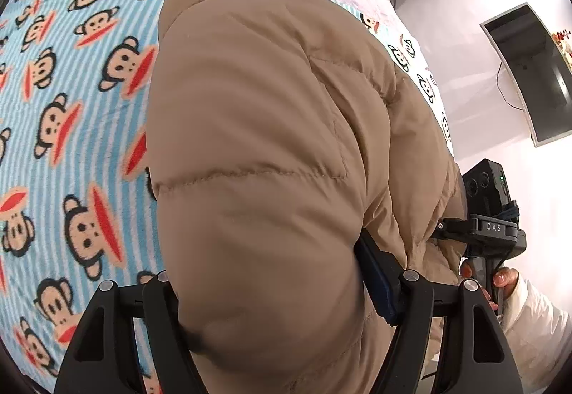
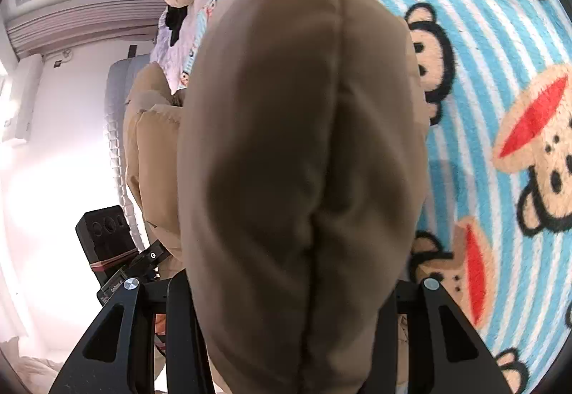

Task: Fold large clothes
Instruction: 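Grasp the folded jacket with both tools and fold it over again, then lower the folded tan jacket bundle onto the blanket with both tools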

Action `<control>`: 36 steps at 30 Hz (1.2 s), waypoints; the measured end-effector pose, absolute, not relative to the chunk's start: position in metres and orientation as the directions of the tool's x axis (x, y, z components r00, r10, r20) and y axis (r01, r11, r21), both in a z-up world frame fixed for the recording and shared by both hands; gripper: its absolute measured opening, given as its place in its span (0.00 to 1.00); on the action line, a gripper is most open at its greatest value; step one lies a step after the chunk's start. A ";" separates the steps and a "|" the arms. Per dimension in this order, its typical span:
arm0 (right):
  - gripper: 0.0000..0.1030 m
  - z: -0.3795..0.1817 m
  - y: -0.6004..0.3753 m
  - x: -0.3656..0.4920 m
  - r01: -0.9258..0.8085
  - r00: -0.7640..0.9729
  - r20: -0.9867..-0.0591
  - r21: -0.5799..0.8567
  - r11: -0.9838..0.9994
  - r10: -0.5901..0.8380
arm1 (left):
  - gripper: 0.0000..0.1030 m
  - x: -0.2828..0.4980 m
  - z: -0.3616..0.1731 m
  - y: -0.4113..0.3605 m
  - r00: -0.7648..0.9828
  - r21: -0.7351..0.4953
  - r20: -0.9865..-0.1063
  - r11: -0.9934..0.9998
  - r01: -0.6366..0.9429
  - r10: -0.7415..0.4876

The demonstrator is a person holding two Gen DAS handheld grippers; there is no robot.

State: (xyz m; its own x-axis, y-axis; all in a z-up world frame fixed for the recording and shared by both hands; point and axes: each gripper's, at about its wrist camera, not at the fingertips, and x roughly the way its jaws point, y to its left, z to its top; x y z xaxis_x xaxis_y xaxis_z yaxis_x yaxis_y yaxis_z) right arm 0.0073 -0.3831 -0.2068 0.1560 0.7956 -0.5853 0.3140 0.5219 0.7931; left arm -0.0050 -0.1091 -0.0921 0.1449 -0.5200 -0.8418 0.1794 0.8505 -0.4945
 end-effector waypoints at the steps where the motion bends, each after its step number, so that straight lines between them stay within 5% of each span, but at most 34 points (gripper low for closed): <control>1: 0.46 -0.205 -0.378 0.008 0.310 0.158 -0.583 0.796 0.520 0.797 | 0.72 -0.007 -0.087 -0.108 0.156 -0.488 -0.843 0.854 0.180 -0.514; 14: 0.46 -0.173 -0.283 0.048 0.263 0.189 -0.588 0.802 0.537 0.786 | 0.72 0.008 -0.063 -0.031 0.239 -0.473 -0.822 0.854 0.217 -0.517; 24: 0.46 -0.175 -0.130 0.119 0.251 0.239 -0.593 0.803 0.541 0.769 | 0.72 0.086 -0.068 0.108 0.291 -0.396 -0.844 0.890 0.226 -0.450; 31: 0.46 -0.200 -0.029 0.194 0.196 0.201 -0.614 0.789 0.583 0.763 | 0.73 0.134 -0.107 0.185 0.357 -0.323 -0.869 0.939 0.118 -0.343; 36: 0.55 -0.222 0.016 0.227 0.237 0.128 -0.719 0.691 0.682 0.683 | 0.77 0.143 -0.150 0.214 0.321 -0.326 -0.893 0.945 0.022 -0.315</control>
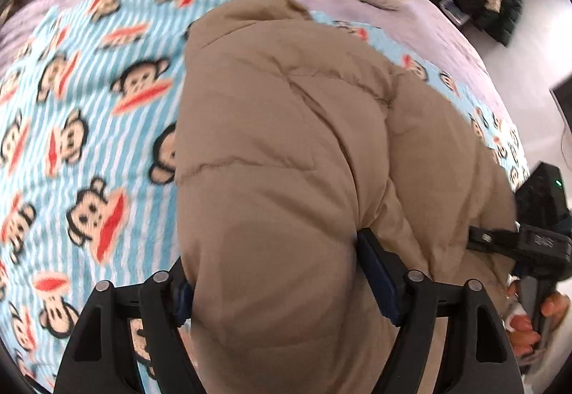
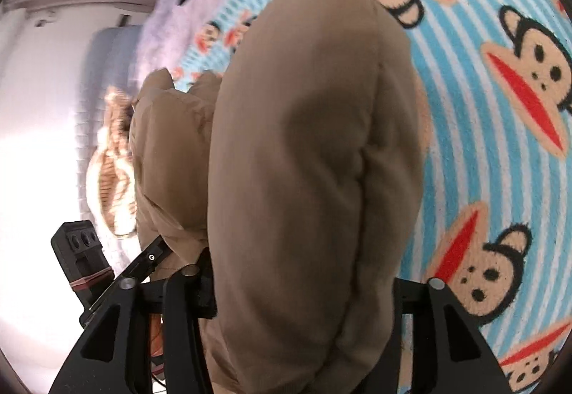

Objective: Fold large clothes

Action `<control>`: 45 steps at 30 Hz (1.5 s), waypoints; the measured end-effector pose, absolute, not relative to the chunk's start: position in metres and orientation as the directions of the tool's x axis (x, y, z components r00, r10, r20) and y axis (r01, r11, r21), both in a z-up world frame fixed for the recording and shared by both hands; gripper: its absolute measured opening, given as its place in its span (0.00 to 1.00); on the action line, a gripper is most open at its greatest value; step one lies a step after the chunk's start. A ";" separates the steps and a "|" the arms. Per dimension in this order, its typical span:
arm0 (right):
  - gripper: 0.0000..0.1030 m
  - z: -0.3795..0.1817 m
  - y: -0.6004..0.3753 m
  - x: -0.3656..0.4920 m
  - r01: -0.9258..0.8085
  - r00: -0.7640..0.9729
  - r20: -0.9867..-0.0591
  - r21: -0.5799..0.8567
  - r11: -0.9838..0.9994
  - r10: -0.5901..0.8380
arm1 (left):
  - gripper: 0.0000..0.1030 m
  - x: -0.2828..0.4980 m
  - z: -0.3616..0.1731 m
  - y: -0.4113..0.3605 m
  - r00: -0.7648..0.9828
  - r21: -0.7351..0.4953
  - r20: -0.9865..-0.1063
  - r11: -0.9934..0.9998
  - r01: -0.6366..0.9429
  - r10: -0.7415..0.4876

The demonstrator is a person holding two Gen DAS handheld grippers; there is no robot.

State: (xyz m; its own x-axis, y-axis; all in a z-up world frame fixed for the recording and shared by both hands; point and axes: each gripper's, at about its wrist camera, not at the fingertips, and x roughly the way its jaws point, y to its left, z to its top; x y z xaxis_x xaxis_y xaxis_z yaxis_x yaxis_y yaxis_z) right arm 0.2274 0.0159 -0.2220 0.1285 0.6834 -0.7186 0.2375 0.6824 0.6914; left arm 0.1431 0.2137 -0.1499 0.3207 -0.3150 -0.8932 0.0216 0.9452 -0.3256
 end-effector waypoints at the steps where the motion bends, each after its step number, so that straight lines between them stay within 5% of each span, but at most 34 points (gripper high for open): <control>1: 0.57 -0.219 0.019 0.227 0.239 0.119 -0.728 0.681 0.692 0.676 | 0.77 0.143 -0.151 0.216 0.323 -0.332 -0.891 0.943 0.017 -0.319; 6: 0.57 -0.147 0.010 0.202 0.168 0.233 -0.865 0.486 0.858 0.445 | 0.77 0.141 -0.150 0.217 0.329 -0.327 -0.890 0.945 0.025 -0.317; 10: 0.57 -0.105 -0.017 0.200 0.118 0.373 -0.815 0.517 0.848 0.445 | 0.77 0.137 -0.149 0.215 0.339 -0.318 -0.889 0.948 0.028 -0.308; 13: 0.64 -0.109 -0.031 0.177 0.099 0.328 -0.788 0.577 0.811 0.521 | 0.77 0.136 -0.149 0.213 0.340 -0.318 -0.889 0.948 0.025 -0.307; 21: 0.64 -0.175 -0.011 0.199 0.235 0.253 -0.775 0.630 0.741 0.579 | 0.77 0.131 -0.135 0.218 0.357 -0.251 -0.902 0.968 0.025 -0.243; 25: 0.48 -0.187 -0.016 0.195 0.254 0.209 -0.827 0.561 0.788 0.522 | 0.77 0.119 -0.110 0.229 0.455 -0.175 -0.877 0.985 -0.002 -0.155; 30: 0.47 -0.156 -0.020 0.169 0.180 0.211 -0.863 0.497 0.849 0.460 | 0.72 0.102 -0.086 0.243 0.495 -0.201 -0.849 0.979 0.020 -0.184; 34: 0.28 -0.130 -0.009 0.131 0.076 0.221 -0.860 0.486 0.871 0.460 | 0.68 0.076 -0.099 0.228 0.418 -0.216 -0.883 0.975 0.045 -0.215; 45: 0.26 -0.210 0.008 0.066 0.073 -0.007 -0.934 0.357 0.931 0.358 | 0.79 0.052 -0.133 0.206 0.341 -0.148 -0.928 0.988 0.036 -0.152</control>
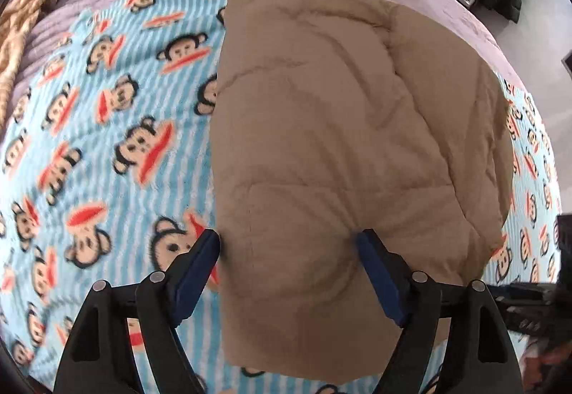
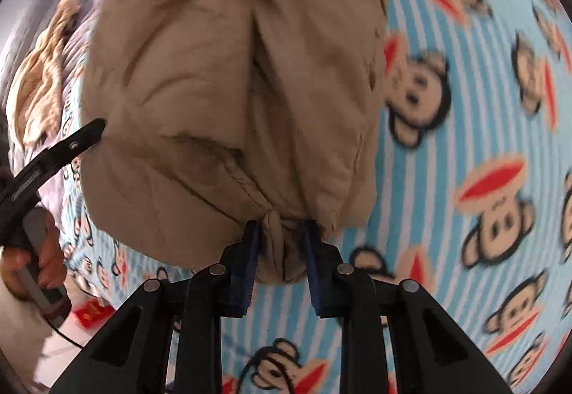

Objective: Fold large clothes

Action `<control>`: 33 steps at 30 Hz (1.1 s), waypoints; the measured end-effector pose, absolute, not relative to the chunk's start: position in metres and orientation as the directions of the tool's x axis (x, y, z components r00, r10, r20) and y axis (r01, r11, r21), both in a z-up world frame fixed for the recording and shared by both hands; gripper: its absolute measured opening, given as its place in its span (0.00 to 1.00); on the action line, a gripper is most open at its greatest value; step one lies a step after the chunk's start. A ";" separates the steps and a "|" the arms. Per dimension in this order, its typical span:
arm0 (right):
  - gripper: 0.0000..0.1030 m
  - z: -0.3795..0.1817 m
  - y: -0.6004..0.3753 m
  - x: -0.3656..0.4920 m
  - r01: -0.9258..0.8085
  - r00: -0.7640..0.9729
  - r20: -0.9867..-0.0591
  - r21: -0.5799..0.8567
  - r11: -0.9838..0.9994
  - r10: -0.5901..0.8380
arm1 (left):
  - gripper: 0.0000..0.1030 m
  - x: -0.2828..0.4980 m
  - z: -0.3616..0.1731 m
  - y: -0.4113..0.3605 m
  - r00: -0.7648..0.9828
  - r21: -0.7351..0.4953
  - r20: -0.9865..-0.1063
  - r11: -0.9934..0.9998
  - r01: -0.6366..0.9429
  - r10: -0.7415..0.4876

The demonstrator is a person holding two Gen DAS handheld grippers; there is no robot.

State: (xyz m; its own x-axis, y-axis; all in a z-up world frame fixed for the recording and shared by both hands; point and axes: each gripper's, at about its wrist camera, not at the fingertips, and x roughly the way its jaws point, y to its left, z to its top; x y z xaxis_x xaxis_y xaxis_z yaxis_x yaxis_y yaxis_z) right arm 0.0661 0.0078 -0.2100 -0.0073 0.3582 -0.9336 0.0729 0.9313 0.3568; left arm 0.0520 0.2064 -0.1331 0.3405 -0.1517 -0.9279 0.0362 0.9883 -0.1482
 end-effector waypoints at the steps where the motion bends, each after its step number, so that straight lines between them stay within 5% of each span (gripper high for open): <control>1: 0.26 -0.201 0.004 0.067 0.077 0.018 -0.928 0.371 0.925 0.371 | 0.79 0.053 -0.127 0.208 0.356 -0.131 -0.925 0.991 0.039 -0.136; 4: 0.31 -0.157 -0.011 0.077 0.081 0.163 -0.883 0.457 0.886 0.441 | 0.79 0.068 -0.108 0.220 0.418 -0.136 -0.898 0.990 0.029 -0.135; 7: 0.63 -0.130 -0.029 0.108 0.115 0.288 -0.820 0.543 0.832 0.496 | 0.79 0.098 -0.100 0.226 0.453 -0.125 -0.884 0.992 0.018 -0.119; 13: 0.63 -0.172 -0.033 0.199 0.266 0.337 -0.706 0.706 0.656 0.623 | 0.79 0.151 -0.095 0.228 0.500 -0.126 -0.860 0.992 -0.021 -0.099; 15: 0.50 -0.196 -0.034 0.219 0.335 0.351 -0.655 0.755 0.563 0.669 | 0.79 0.168 -0.104 0.228 0.486 -0.121 -0.869 0.992 -0.034 -0.089; 16: 0.11 -0.198 -0.032 0.223 0.345 0.354 -0.647 0.762 0.548 0.676 | 0.79 0.174 -0.110 0.225 0.469 -0.120 -0.879 0.992 -0.037 -0.088; 23: 0.07 -0.202 -0.026 0.220 0.270 0.264 -0.845 0.527 0.806 0.465 | 0.79 0.185 -0.135 0.163 0.420 -0.066 -0.902 0.994 0.090 -0.097; 33: 0.07 -0.220 -0.041 0.206 0.282 0.256 -0.883 0.456 0.844 0.392 | 0.79 0.176 -0.142 0.141 0.433 0.007 -0.900 0.991 0.135 -0.052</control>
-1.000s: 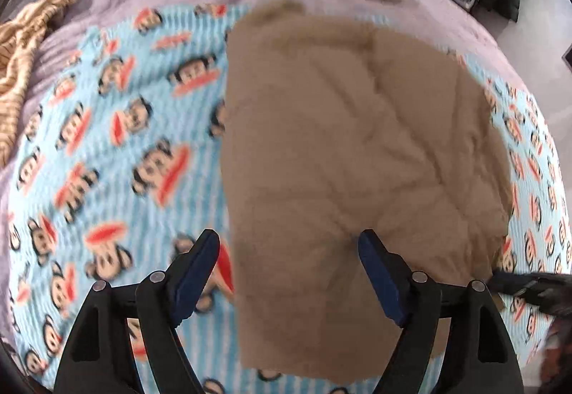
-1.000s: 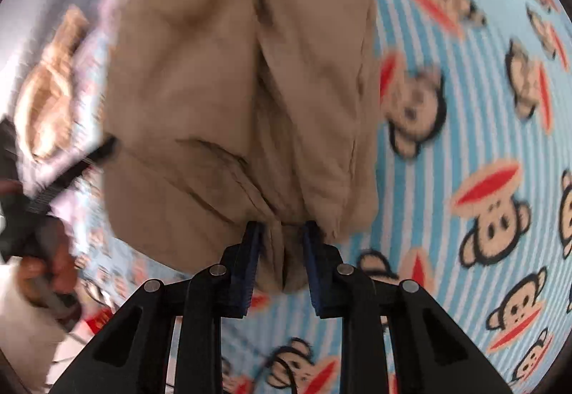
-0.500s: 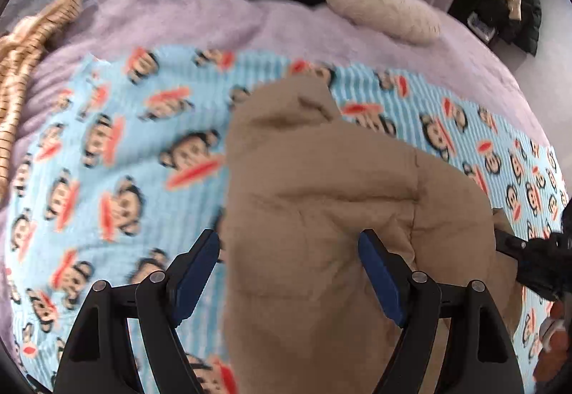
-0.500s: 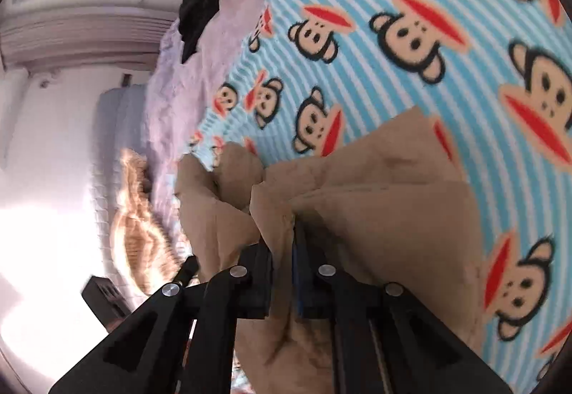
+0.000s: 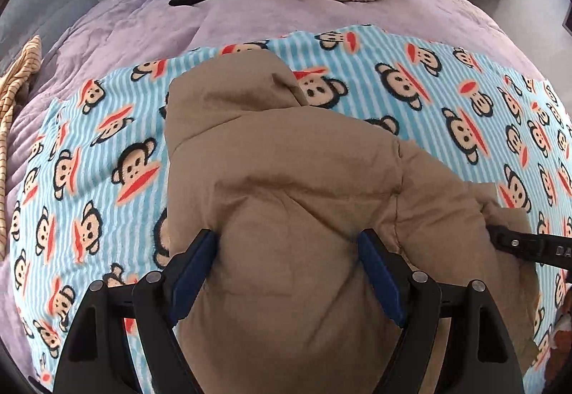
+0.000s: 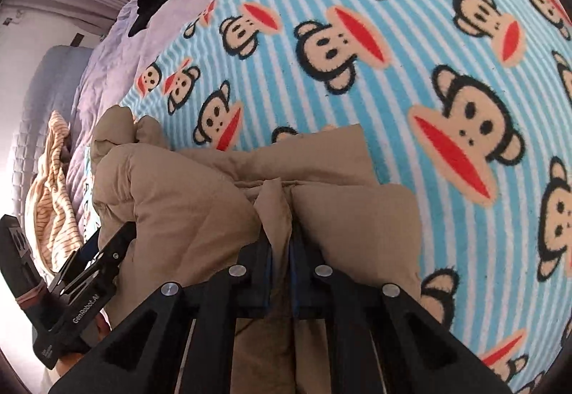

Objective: Fold large clothes

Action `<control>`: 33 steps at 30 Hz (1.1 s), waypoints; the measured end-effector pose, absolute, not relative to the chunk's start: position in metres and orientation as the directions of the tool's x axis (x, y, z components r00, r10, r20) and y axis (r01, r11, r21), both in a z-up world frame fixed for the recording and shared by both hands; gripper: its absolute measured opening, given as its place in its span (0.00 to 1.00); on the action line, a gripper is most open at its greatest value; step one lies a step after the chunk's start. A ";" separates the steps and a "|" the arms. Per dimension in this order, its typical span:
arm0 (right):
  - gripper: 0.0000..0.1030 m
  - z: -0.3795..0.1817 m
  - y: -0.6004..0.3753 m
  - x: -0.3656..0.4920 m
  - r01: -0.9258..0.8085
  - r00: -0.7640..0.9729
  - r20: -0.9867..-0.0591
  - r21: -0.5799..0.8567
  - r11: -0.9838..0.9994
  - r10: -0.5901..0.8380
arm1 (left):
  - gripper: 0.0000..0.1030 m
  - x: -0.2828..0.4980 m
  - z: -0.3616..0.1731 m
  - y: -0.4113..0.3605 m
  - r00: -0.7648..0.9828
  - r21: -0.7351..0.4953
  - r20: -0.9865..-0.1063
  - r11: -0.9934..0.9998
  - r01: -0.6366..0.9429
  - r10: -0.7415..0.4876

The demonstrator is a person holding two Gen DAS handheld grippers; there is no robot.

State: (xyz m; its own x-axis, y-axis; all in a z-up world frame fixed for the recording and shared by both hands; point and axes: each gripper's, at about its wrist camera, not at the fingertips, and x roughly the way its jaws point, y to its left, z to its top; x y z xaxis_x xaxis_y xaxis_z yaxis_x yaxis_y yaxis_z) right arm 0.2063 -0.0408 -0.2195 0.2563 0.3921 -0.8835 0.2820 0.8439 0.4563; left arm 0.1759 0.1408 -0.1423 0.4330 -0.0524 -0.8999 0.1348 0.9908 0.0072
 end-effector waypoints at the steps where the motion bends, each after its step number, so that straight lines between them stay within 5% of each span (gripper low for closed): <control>1: 0.07 -0.215 -0.039 0.204 0.273 0.256 -0.888 0.445 0.853 0.382 | 0.79 0.175 -0.143 0.142 0.435 0.007 -0.899 0.991 0.134 -0.053; 21: 0.09 -0.135 -0.005 0.141 0.115 0.280 -0.880 0.427 0.897 0.383 | 0.79 0.167 -0.128 0.160 0.451 -0.031 -0.890 0.996 0.086 -0.066; 33: 0.10 -0.131 0.017 0.107 0.071 0.233 -0.880 0.440 0.895 0.414 | 0.79 0.068 -0.095 0.206 0.430 -0.140 -0.887 0.985 0.102 -0.171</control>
